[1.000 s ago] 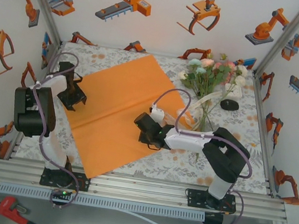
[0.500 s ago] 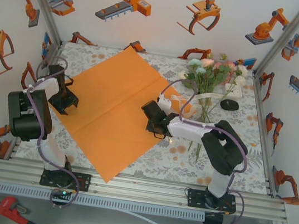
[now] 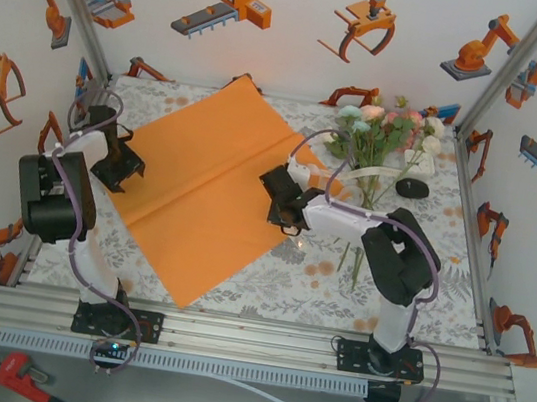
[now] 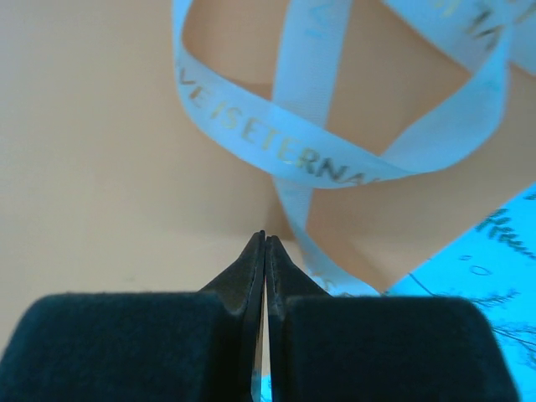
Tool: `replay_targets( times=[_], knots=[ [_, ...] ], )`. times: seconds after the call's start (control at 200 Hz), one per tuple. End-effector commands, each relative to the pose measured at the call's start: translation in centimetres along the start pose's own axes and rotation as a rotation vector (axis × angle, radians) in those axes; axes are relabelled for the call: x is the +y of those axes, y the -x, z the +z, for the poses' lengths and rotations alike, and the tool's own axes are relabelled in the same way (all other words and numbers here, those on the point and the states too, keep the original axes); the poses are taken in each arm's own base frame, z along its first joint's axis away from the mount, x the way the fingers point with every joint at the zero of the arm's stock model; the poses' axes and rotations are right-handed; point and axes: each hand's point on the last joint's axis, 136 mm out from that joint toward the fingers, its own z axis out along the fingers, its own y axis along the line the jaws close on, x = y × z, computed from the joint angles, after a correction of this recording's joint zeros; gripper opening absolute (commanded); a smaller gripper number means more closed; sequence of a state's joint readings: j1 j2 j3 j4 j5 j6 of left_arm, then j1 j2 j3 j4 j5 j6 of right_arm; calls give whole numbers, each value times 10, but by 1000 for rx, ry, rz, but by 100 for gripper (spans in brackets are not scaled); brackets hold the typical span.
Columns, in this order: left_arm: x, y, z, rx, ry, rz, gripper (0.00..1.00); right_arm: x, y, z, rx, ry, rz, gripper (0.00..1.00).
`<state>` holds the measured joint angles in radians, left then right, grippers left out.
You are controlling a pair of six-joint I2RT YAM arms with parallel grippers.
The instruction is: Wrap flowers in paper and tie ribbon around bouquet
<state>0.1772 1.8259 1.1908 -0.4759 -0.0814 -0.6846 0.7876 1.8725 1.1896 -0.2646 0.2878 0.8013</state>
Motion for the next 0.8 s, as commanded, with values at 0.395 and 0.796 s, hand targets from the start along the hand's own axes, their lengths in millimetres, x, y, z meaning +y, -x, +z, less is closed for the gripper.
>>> replay_targets(
  times=[0.395, 0.796],
  knots=[
    [-49, -83, -75, 11, -259, 144, 67, -24, 88, 3, -49, 65, 26, 10],
    [-54, -133, -39, 102, -191, 279, 67, -29, 76, 37, 90, -86, -193, 85]
  ],
)
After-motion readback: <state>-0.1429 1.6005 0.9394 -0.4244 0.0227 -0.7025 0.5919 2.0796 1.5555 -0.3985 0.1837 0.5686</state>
